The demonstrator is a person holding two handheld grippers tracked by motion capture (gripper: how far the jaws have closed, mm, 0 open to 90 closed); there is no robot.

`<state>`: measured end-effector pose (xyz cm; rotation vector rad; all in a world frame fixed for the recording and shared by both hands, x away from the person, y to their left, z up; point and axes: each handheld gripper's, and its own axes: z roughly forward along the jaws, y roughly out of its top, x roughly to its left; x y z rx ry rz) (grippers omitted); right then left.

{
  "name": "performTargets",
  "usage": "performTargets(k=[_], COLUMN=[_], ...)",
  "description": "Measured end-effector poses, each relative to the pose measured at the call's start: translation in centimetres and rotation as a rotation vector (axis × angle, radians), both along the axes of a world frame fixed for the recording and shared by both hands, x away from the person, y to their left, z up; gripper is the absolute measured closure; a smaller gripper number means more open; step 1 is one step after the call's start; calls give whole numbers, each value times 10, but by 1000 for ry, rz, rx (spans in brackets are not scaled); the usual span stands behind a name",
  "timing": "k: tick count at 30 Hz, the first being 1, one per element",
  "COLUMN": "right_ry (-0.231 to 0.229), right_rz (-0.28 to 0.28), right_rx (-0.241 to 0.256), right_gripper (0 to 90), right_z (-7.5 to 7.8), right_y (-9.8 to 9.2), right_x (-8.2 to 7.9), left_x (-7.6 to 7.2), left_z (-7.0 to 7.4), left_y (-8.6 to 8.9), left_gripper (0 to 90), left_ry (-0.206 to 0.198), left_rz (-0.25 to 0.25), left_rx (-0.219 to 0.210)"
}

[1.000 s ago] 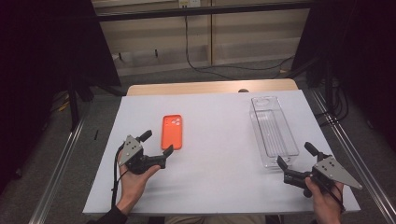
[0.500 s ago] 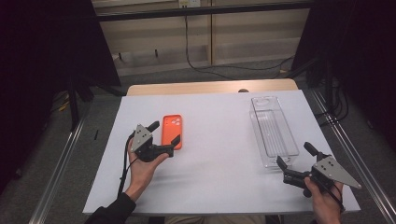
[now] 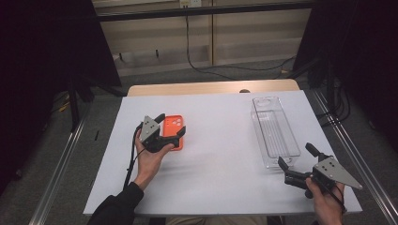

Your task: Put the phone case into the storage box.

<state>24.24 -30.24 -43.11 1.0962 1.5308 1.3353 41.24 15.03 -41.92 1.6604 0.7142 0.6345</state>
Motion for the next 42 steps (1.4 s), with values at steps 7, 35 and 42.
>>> performTargets(k=[7, 35, 42], right_ry=[-1, 7, 7], right_rz=[5, 12, 15], right_rx=[4, 8, 6], right_gripper=[0, 0, 0], right_z=[0, 0, 0], right_y=[0, 0, 0], right_x=[0, 0, 0], left_x=[0, -1, 12], left_z=[0, 13, 19], left_y=[2, -6, -12], left_gripper=[183, 900, 900], left_ry=[20, 150, 244], left_rz=[22, -160, -165], left_rx=[20, 66, 127])
